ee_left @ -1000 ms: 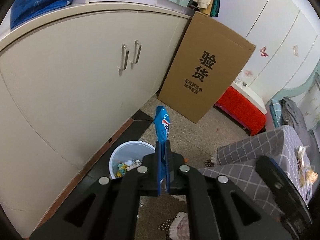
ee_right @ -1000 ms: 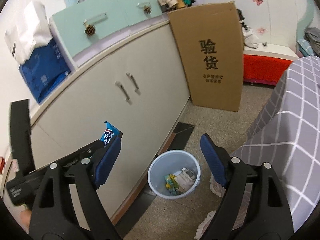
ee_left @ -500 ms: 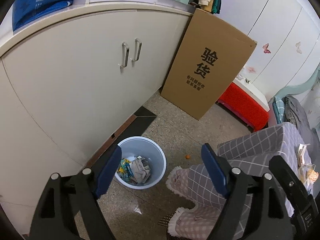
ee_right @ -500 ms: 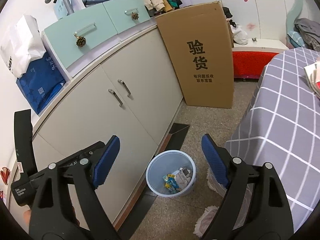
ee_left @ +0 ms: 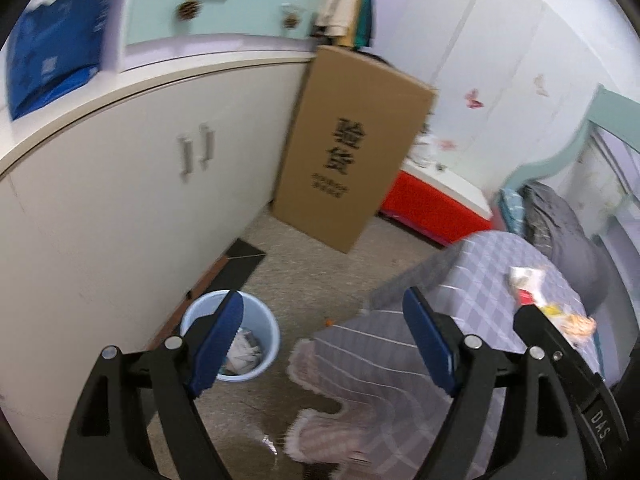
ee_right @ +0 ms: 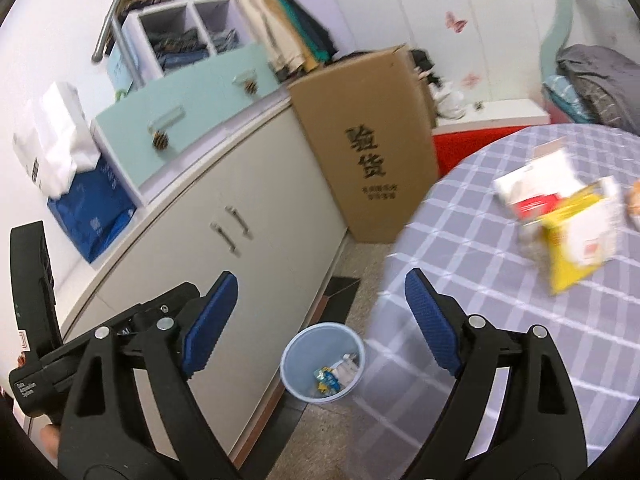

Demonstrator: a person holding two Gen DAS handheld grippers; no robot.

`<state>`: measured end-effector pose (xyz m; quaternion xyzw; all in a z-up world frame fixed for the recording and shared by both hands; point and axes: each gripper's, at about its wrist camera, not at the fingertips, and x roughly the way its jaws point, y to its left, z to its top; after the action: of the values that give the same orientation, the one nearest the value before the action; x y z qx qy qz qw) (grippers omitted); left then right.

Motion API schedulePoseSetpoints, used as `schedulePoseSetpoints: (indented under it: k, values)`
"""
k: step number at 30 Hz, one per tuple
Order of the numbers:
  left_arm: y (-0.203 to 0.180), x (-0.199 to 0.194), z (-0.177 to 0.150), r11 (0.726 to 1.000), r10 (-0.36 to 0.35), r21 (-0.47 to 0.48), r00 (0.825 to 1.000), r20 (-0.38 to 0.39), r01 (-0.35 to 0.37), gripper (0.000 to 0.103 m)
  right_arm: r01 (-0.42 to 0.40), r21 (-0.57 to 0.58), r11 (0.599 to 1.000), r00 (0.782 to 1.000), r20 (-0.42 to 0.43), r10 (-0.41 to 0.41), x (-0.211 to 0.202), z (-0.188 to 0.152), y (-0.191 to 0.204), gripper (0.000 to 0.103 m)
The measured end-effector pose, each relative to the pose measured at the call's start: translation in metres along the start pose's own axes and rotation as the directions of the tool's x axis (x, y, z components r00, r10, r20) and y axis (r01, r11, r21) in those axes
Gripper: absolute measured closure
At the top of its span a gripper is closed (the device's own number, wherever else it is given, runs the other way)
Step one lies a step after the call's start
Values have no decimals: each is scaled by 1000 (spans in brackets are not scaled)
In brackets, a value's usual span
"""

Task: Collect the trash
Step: 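Move both open tools back to the table, then grasp the yellow-white carton with the left tool while the right tool grasps the blue tube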

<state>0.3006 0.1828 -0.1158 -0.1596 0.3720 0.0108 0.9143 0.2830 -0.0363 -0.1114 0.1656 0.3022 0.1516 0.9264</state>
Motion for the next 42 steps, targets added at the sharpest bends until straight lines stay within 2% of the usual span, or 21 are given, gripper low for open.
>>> schedulePoseSetpoints:
  k: [4,8,13,17,22,27,31,33,35,36,37,39,42]
  values:
    - [-49,-3,-10,997,-55,52,998,-10,56,23,53,31,998,998,42,-55,-35,9,-37,18]
    - [-103,2,-22,988,-100,111,994,-33,103,22,126,84,988,989,61,-131,-70,16,-91,18]
    - [-172,14,-40,962,-168,204,982,-82,182,22,254,181,950,962,57,-268,-107,18,-163,18]
    - [-211,29,-52,940,-194,261,974,-120,220,22,341,263,902,937,-13,-350,-120,16,-222,18]
    - [-245,53,-64,920,-181,325,973,-143,219,22,366,324,872,928,-60,-367,-125,11,-261,18]
    - [-264,75,-68,908,-190,348,969,-157,235,22,357,324,876,933,-76,-352,-124,12,-274,18]
    - [-278,88,-71,894,-202,371,965,-170,252,22,372,311,874,928,-106,-357,-113,15,-277,18]
    - [-282,94,-73,891,-203,376,964,-173,256,28,390,289,874,921,-126,-369,-109,17,-276,18]
    - [-283,96,-76,886,-206,379,960,-190,266,50,406,252,878,913,-150,-379,-100,19,-273,18]
    - [-284,99,-78,884,-211,378,956,-204,276,56,418,231,879,907,-158,-390,-97,20,-271,18]
    - [-284,100,-79,881,-216,377,952,-216,285,68,435,198,879,898,-173,-405,-92,21,-268,18]
    - [-284,101,-81,874,-242,366,939,-244,320,77,447,154,881,889,-186,-418,-86,22,-263,21]
    - [-286,94,-86,855,-281,371,925,-254,362,89,497,97,862,859,-191,-474,-84,20,-258,44]
